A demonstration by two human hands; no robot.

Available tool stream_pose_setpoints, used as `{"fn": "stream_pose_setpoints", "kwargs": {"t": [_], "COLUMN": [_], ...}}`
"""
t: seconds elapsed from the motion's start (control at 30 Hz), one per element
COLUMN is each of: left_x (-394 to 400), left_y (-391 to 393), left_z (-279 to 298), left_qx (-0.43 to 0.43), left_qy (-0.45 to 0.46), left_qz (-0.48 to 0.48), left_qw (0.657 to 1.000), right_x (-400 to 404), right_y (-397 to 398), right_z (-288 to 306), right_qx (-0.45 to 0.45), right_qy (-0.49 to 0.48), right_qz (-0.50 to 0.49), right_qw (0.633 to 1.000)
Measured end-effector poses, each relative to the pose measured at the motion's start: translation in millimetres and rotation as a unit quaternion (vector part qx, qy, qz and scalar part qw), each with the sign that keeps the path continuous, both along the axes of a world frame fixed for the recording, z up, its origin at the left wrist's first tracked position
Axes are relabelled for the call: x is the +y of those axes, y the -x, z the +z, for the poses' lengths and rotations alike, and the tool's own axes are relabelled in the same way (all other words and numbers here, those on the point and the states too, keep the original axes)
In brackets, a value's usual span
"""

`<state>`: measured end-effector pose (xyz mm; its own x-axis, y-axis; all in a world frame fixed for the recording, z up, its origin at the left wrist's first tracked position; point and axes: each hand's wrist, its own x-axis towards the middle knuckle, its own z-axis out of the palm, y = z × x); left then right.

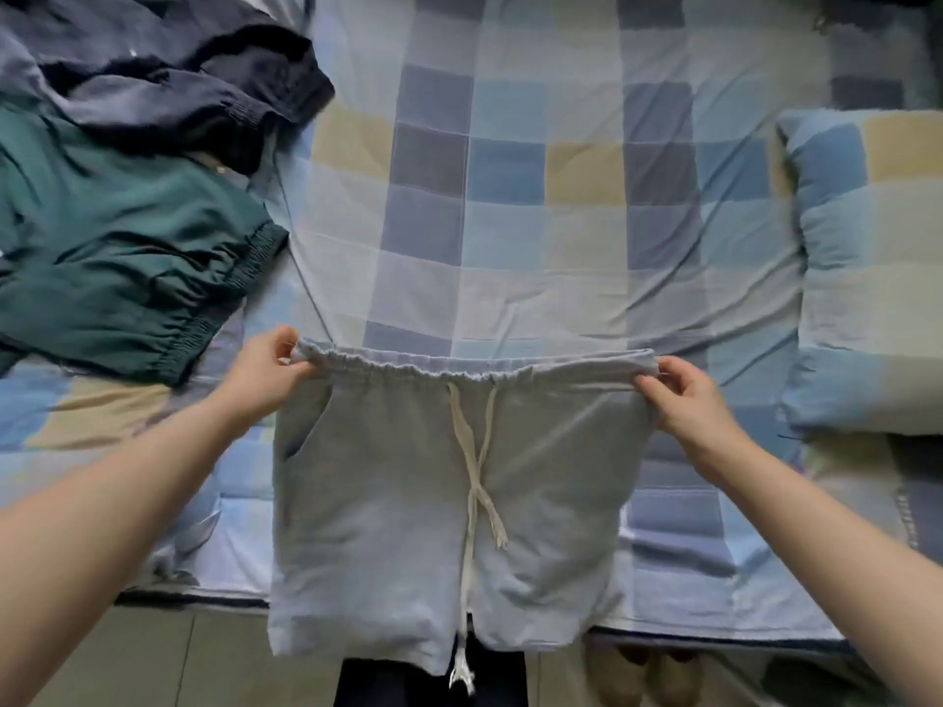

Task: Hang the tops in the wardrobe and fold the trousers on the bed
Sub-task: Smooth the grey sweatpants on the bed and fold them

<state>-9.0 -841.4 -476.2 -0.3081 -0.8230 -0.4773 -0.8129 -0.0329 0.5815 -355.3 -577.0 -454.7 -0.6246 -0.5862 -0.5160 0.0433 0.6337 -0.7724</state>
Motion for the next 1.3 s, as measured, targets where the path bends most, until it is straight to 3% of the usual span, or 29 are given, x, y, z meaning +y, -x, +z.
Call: {"fn": "stream_pose_setpoints", "kwargs": {"t": [0.23,0.5,0.6,0.7,0.8,0.93,1.03,1.13,1.3], "left_x": [-18,-116,-154,-132,-54,66,132,169,196], "left_y": [11,74,114,137,135,99,77,70,73], "left_z": [-89,-76,-82,-105,-138,-176,-194,-204,-209], "left_qx": [-0.017,0.013,-0.044,-0.18,-0.169,-0.18,-0.19,-0.169,-0.115], "left_qy": [0.025,0.178,0.207,0.162,0.041,-0.14,-0.223,-0.276,-0.294], "left_qz": [0.021,-0.037,-0.04,-0.146,-0.241,-0.273,-0.24,-0.145,-0.024], "left_qw": [0.999,0.983,0.977,0.959,0.955,0.935,0.926,0.935,0.948], "right_x": [-34,-119,-169,-187,-170,-121,-106,-111,-128], "right_y": [17,88,113,102,52,-23,-52,-72,-93], "right_z": [-89,-93,-96,-118,-149,-184,-203,-217,-229], "right_qx": [0.05,0.197,0.226,0.201,0.139,0.013,-0.039,-0.071,0.041], "right_qy": [-0.016,-0.005,-0.026,-0.081,-0.114,-0.14,-0.158,-0.136,-0.195], "right_qz": [0.005,-0.02,-0.047,-0.01,0.071,0.159,0.173,0.13,0.191], "right_qw": [0.999,0.98,0.973,0.976,0.981,0.977,0.971,0.98,0.961]}}
